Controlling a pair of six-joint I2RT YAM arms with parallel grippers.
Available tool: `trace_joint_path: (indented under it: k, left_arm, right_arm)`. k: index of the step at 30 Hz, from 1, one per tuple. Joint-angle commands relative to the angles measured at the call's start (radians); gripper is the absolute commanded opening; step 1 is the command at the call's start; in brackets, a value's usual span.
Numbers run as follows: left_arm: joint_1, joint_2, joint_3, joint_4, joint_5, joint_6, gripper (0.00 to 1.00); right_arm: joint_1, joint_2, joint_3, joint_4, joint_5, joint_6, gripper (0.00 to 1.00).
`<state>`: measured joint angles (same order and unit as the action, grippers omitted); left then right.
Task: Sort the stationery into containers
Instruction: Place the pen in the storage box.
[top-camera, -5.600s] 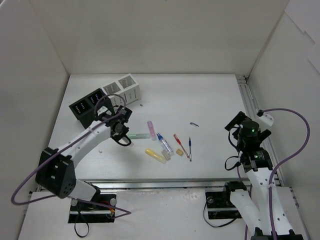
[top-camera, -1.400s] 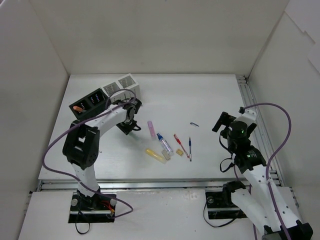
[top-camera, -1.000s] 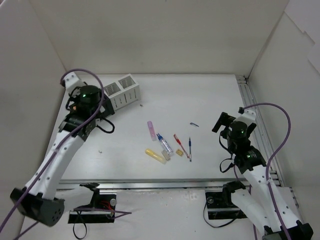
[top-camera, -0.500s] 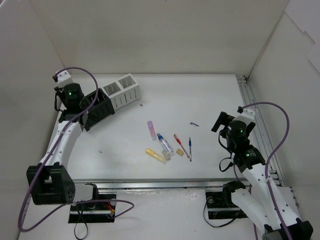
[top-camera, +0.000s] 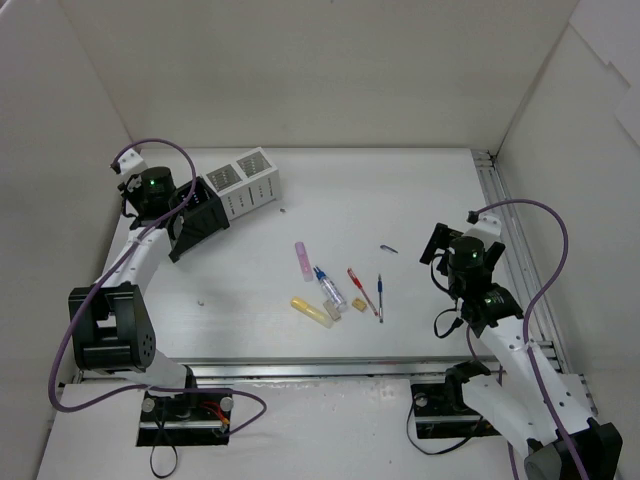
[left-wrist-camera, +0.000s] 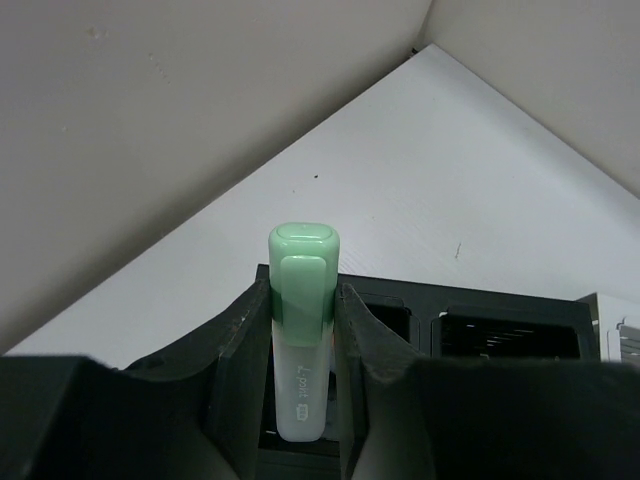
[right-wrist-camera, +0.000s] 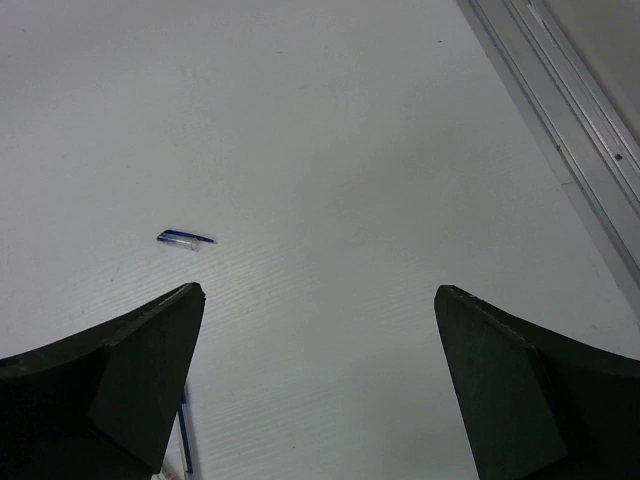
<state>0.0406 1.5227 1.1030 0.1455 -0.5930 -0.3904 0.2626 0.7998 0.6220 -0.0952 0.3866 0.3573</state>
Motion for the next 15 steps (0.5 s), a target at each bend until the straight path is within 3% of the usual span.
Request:
trace_joint_path:
  k: [1,4,9,10,11,15]
  left_arm:
    - [0.007,-0.030,-0.029,0.110,-0.018,-0.106,0.13]
    - [0.007,-0.032,-0.040,0.103,-0.030,-0.123,0.14]
    - [0.007,-0.067,-0.063,0.042,-0.065,-0.168,0.37]
    - [-0.004,-0.079,-0.075,0.055,-0.071,-0.166,0.43]
    - [-0.004,-0.091,-0.084,0.060,-0.067,-0.156,0.62]
    - [-0.039,-0.183,-0.111,0.048,-0.073,-0.133,0.84]
  right_arm:
    - [0.004,0.007,0.025,0.061,0.032,-0.012,0.98]
    - [0.004,-0.016,0.015,0.060,0.041,-0.009,0.98]
    - [0.006,-0.028,0.013,0.060,0.038,-0.006,0.98]
    - [0.004,-0.031,0.012,0.060,0.038,-0.006,0.98]
    - [0.006,-0.036,0.010,0.058,0.038,-0.003,0.98]
    - [0.004,-0.037,0.013,0.058,0.018,0.000,0.98]
